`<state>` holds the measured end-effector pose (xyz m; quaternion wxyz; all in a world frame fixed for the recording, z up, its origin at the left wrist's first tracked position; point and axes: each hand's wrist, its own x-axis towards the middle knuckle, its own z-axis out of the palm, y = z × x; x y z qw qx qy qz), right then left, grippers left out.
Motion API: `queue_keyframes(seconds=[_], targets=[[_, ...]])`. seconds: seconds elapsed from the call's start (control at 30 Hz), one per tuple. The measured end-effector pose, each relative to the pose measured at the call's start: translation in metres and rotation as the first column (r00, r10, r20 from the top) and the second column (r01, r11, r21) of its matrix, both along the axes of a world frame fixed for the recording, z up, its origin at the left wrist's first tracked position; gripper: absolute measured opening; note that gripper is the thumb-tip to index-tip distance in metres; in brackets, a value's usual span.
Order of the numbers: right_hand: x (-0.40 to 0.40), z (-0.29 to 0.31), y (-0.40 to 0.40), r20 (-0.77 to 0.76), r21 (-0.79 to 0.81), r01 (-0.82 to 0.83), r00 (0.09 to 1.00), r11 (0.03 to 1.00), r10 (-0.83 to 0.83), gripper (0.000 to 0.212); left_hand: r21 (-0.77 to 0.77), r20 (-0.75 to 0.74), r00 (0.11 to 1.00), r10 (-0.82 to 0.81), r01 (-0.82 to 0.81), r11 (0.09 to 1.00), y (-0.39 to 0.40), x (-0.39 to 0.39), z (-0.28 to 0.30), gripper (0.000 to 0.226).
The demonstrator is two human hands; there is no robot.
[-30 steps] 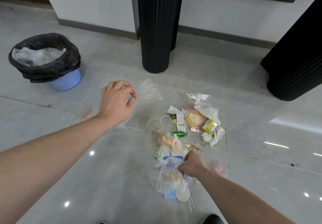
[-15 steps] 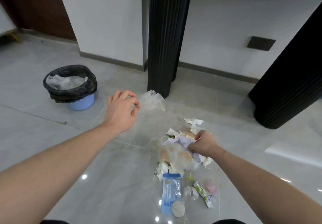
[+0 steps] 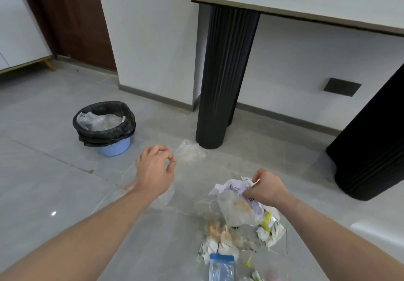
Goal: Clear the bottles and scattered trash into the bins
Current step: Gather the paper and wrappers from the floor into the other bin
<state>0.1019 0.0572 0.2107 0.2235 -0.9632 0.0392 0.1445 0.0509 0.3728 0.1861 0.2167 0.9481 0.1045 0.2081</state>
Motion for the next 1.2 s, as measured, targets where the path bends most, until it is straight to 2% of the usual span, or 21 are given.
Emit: queue_keyframes(seconds=[0.23, 0.3, 0.4, 0.57, 0.87, 1.03, 1.2], targets=[[0.092, -0.024, 0.027, -0.038, 0.007, -0.003, 0.999, 1.000, 0.003, 0.041, -0.105, -0.057, 0.996, 0.067, -0.073, 0.992, 0.020, 0.071, -0.043, 0.013], [0.102, -0.021, 0.032, -0.070, 0.051, 0.046, 0.997, 0.998, -0.043, 0.040, -0.126, -0.083, 0.993, 0.084, -0.094, 0.988, 0.022, 0.076, -0.043, 0.017], [0.100, -0.002, 0.037, -0.112, 0.085, 0.116, 0.988, 0.990, -0.106, 0.041, -0.155, -0.147, 0.983, 0.105, -0.128, 0.979, 0.020, 0.064, -0.023, 0.010], [0.078, 0.085, 0.049, -0.186, 0.075, 0.143, 0.974, 0.987, -0.127, 0.042, -0.190, -0.257, 0.958, 0.129, -0.180, 0.965, 0.017, 0.032, 0.072, 0.011], [0.029, 0.314, 0.095, -0.328, 0.072, 0.133, 0.939, 0.989, -0.102, 0.041, -0.253, -0.374, 0.899, 0.228, -0.335, 0.908, 0.044, -0.044, 0.317, 0.014], [0.017, 0.401, 0.143, -0.348, 0.118, 0.219, 0.923, 0.969, -0.166, 0.042, -0.272, -0.413, 0.862, 0.295, -0.426, 0.863, 0.092, -0.065, 0.408, 0.011], [0.001, 0.476, 0.196, -0.366, 0.185, 0.311, 0.902, 0.932, -0.228, 0.040, -0.297, -0.440, 0.835, 0.329, -0.481, 0.825, 0.145, -0.072, 0.479, 0.018]])
